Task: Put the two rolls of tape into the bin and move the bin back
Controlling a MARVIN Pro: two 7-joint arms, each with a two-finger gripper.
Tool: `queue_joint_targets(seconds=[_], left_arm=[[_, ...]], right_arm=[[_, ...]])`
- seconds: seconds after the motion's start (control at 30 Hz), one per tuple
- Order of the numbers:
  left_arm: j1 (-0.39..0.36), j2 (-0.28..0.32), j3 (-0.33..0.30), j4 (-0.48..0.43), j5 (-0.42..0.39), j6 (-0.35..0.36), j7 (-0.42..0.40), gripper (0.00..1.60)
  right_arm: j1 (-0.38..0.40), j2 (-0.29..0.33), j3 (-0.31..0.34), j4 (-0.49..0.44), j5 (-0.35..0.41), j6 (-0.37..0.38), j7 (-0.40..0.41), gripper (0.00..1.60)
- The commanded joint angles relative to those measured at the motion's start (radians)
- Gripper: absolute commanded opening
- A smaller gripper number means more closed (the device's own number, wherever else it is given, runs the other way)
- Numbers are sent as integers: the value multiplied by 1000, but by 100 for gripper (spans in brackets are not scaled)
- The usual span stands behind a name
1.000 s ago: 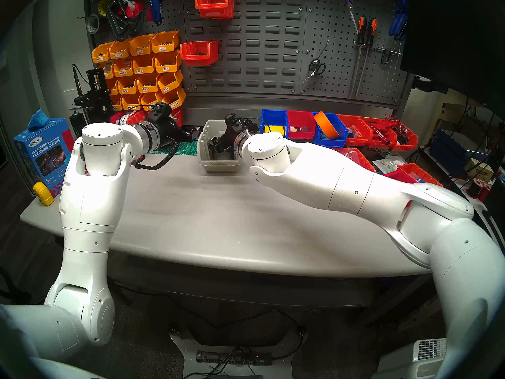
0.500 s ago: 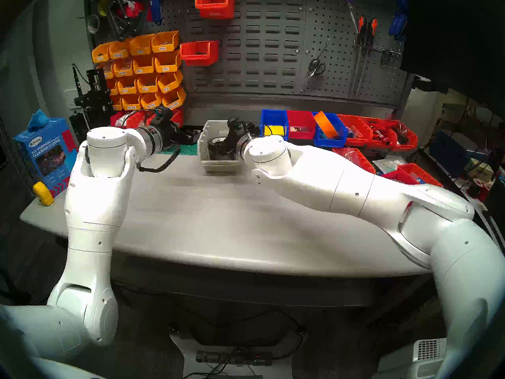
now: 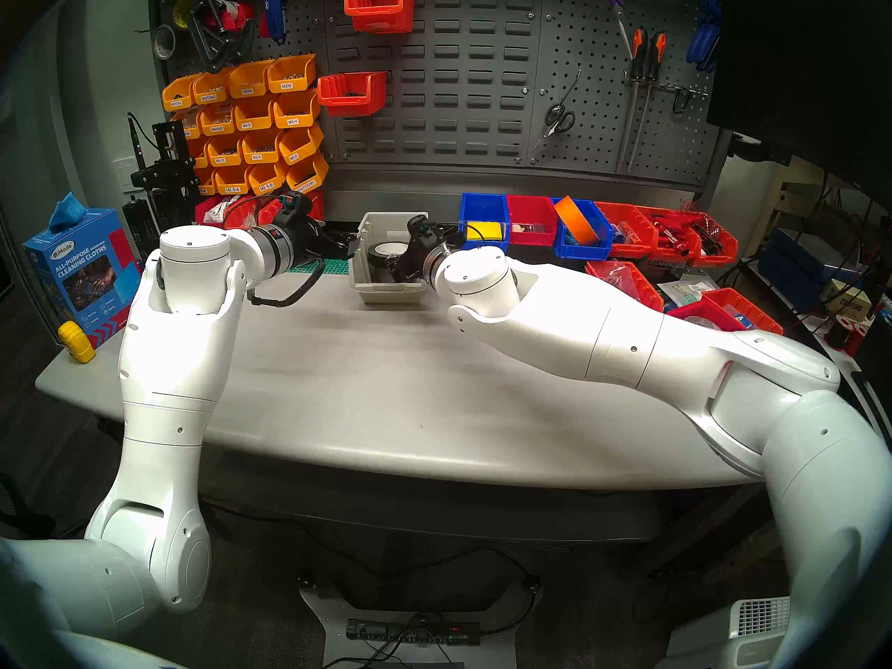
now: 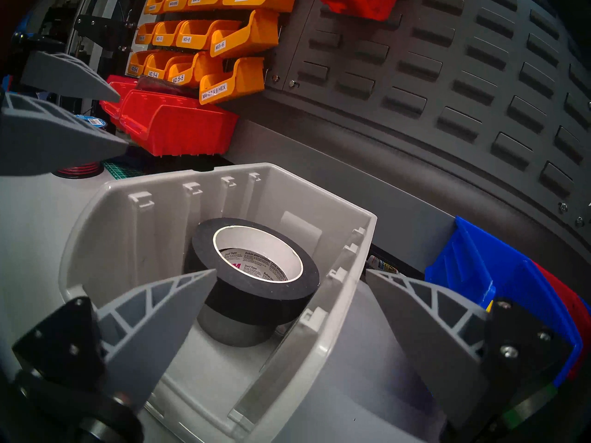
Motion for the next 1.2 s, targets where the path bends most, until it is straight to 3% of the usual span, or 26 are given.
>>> queue_joint_targets(seconds=[0.0, 0.73, 1.17], left_arm=[[-22, 3, 2, -2, 3, 4, 1, 160], [-31, -7, 13, 40, 4, -10, 27, 160], [-31, 13, 26, 34, 3, 60, 3, 160]], right_arm=[[0, -12, 9, 11, 3, -16, 0, 160], [-5, -25, -1, 72, 1, -58, 38, 160], [-11, -28, -1, 63, 4, -62, 44, 160]])
